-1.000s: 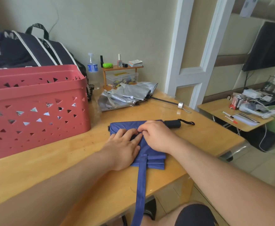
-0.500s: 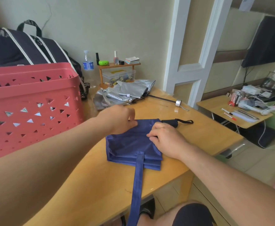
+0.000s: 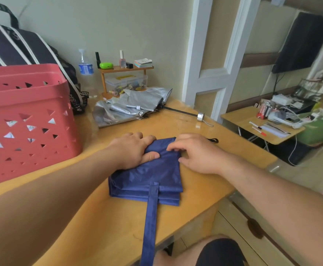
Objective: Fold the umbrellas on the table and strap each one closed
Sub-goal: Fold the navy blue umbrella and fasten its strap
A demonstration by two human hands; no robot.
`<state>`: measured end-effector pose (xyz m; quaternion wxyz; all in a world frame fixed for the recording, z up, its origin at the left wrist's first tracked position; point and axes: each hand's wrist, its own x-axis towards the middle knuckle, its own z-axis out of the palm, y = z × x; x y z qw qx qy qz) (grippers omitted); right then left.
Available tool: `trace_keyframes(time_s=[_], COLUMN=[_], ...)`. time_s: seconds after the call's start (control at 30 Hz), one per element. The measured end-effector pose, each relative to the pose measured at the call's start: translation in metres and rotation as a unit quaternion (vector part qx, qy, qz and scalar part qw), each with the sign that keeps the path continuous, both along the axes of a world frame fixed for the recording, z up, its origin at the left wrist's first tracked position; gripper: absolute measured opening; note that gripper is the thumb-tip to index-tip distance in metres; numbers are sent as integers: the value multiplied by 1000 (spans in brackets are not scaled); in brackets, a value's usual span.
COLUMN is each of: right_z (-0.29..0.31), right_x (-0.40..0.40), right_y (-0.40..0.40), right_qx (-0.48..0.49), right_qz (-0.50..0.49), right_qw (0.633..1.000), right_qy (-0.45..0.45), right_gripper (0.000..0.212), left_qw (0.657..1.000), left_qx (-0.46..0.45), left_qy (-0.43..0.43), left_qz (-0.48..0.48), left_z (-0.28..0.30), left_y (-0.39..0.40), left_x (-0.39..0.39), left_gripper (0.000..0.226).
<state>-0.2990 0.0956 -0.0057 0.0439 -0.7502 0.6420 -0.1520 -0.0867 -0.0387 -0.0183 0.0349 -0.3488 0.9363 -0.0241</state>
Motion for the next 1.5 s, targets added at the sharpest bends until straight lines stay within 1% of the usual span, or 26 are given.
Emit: trace_keyframes(time_s=[0.1,0.2,0.27,0.37,0.53,0.6,0.67,0.7,0.73,0.77,0.8,0.83,0.87,0.9,0.97,1.03,1.1,1.17,1.3,1.4,1.5], right_z=[7,6,4,-3,-5,-3,9,18,28,37,41,41,35,23,0,-9,-11,-14,-16,-7,1], right_x=[-16,-22,-27,-33,-30,-29,-28,-24,-16,-6,7,21,34,42,46,38,31,26,23,24,28], right_y=[-5,-15,-21,-28,-30,-32,-38,-44,-51,-58,-65,-70,-74,-78,-79,-78,-75,-69,-63,-59,-55], right_qx=[-12,3,21,8,-21,1,59,84,85,65,42,30,29,36,47,53,62,52,55,76,97], right_qz=[-16,-12,-11,-7,-10,-8,-13,-19,-27,-36,-39,-39,-33,-27,-46,-61,-32,-14,-38,-51,-64], right_qw=[997,995,993,990,984,982,985,988,994,997,997,995,996,998,997,993,988,983,981,980,980], right_qy=[78,102,112,142,178,191,163,127,71,6,-54,-87,-83,-50,39,90,139,176,183,177,160], right_gripper=[65,74,73,64,57,57,58,59,61,60,53,43,36,37,51,66,85,93,85,89,87], left_qw=[1000,998,998,997,996,996,996,995,995,995,995,996,996,996,994,992,992,994,993,989,984], left_qx=[29,57,61,70,85,84,91,95,97,96,92,86,80,78,74,63,48,33,35,37,59], left_qy=[1,12,-1,-13,-18,-19,-23,-22,-20,-17,-8,4,15,20,22,20,18,16,11,-2,-26], left_qz=[0,8,4,-4,3,3,9,13,18,23,24,26,29,37,73,109,116,107,115,146,167], left_z=[1,2,2,6,9,10,10,9,10,9,9,9,10,10,11,9,6,5,3,14,24], left_y=[-5,-8,-10,-10,-6,-5,-5,-5,-5,-6,-5,-4,-2,0,4,5,4,2,3,12,20], left_x=[0,-1,0,-1,-3,-4,-5,-5,-5,-5,-5,-5,-5,-5,-5,-2,5,12,22,23,22], left_gripper=[96,88,94,105,109,109,109,110,111,113,115,116,118,119,118,117,110,107,103,103,108])
